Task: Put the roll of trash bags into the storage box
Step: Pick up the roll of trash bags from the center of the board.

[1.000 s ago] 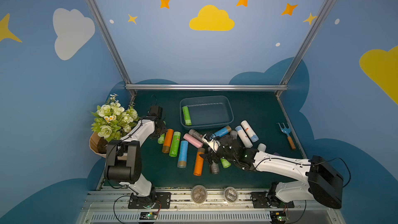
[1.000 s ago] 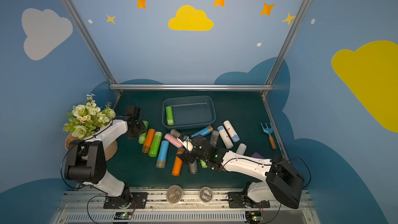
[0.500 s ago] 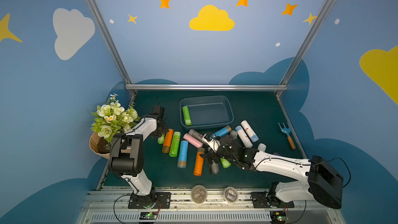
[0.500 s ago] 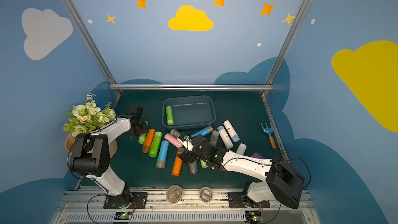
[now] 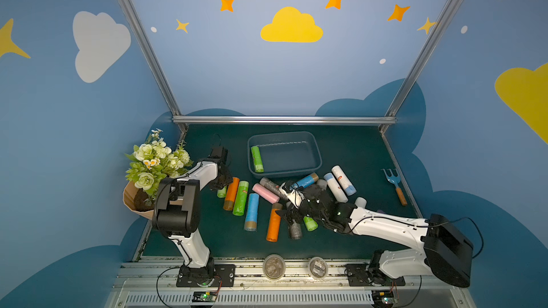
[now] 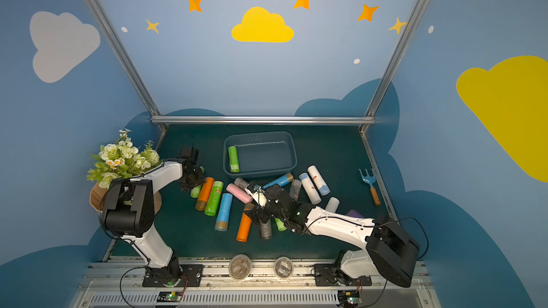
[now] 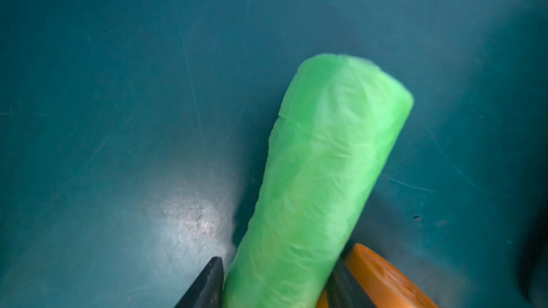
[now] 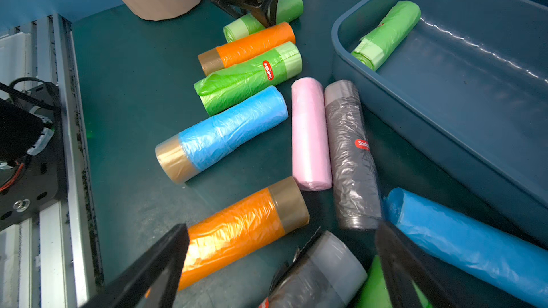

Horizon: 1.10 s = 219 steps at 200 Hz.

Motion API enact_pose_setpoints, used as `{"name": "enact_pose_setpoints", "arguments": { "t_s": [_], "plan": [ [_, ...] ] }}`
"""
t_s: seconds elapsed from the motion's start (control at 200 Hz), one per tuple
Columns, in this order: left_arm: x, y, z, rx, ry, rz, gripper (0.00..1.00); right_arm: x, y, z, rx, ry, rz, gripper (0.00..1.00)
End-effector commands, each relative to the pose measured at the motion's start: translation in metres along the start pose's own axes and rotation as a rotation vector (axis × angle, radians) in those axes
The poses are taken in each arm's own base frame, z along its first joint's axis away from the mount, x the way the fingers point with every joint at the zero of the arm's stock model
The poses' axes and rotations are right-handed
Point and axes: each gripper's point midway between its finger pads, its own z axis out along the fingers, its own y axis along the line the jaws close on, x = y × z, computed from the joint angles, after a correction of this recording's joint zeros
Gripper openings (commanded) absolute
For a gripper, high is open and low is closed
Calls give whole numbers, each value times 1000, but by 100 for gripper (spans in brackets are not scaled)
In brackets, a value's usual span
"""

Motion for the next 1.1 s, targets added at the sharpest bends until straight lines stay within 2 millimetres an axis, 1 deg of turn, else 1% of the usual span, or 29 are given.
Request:
{"name": "enact_pose_setpoints", "arguments": {
  "t_s": [0.0,0.305,0.536,0.736,0.976,1.091],
  "plan": [
    [-4,-3,0,-4,-7,8,52,-9,-2,-5,0,-22,19,96],
    [-3,-1,-3,-5,-15,7,42,-7,-5,-4,0,-17,30,96],
    [-4,3,-11,-13,-33,5,40,-7,-6,-4,-5,-18,42,96],
    [-6,1,-16,-18,-31,17,38,-7,-8,-4,-6,-19,52,96],
    [-13,3,-33,-68,-66,42,37,-8,-11,-6,-14,-27,74,96],
    [-16,2,-43,-76,-87,56,37,-9,-12,-7,-21,-34,89,96]
  ]
}}
